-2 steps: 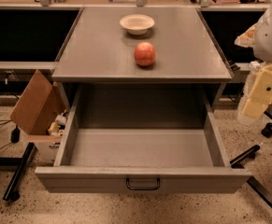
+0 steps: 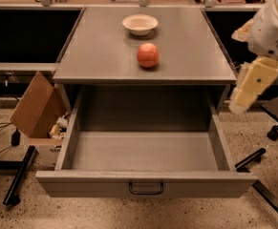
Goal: Place apple into top drawer
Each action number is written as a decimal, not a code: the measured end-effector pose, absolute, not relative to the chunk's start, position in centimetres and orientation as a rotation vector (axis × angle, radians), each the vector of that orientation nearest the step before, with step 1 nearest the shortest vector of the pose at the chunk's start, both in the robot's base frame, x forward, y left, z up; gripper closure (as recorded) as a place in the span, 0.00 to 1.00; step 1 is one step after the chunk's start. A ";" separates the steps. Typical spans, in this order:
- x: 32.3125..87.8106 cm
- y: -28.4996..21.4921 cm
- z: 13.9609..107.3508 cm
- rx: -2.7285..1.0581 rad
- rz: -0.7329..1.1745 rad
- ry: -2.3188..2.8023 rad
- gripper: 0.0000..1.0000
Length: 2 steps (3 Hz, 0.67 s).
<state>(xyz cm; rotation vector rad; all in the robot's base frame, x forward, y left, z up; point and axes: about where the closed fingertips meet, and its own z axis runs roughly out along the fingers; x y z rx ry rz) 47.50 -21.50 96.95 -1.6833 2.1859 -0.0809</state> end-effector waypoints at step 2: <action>57.9 -18.6 94.2 -1.407 0.052 2.070 0.00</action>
Offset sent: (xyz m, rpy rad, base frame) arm 0.1669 0.0549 -0.0327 0.4779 -0.2301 -0.1538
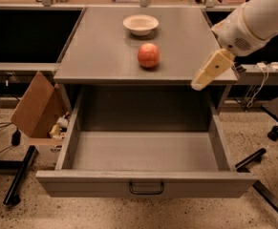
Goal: Place apple into top drawer
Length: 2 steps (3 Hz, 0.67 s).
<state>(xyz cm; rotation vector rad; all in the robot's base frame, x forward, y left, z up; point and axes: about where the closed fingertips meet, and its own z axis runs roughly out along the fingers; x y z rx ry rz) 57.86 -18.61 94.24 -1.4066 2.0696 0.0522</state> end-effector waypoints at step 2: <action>58.8 -18.4 94.6 -1.379 0.040 2.043 0.00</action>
Offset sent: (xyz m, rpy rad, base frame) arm 0.0095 0.0026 0.0037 0.0158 -0.0342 -0.0090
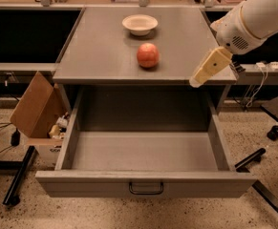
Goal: Place apple into top drawer
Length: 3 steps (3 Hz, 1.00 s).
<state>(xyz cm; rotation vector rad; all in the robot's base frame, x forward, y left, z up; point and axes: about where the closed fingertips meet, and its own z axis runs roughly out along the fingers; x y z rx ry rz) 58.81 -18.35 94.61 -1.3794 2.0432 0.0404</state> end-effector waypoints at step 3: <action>66.9 -13.9 91.8 -1.172 0.219 1.970 0.00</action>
Offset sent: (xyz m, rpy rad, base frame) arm 0.0913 0.0356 -0.0283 0.2605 -0.0618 -0.1031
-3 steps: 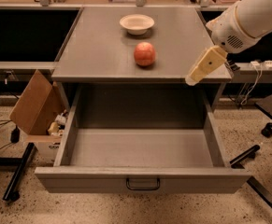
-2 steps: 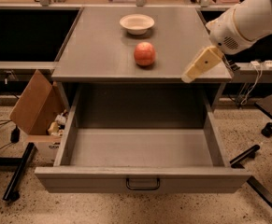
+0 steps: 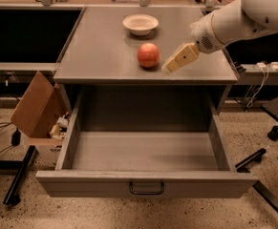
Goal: Place apple into top drawer
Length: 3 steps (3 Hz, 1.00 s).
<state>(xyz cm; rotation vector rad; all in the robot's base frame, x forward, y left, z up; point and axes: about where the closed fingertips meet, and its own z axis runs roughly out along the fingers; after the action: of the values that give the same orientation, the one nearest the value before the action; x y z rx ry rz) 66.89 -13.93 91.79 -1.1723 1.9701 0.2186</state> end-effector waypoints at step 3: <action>72.5 -8.7 87.6 -1.104 0.422 1.915 0.00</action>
Offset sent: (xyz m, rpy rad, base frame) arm 0.0656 0.0515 -0.0498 0.1937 0.0403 0.0251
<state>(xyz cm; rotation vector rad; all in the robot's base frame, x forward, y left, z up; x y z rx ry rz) 72.50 -8.74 87.56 -1.1037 1.9153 0.4215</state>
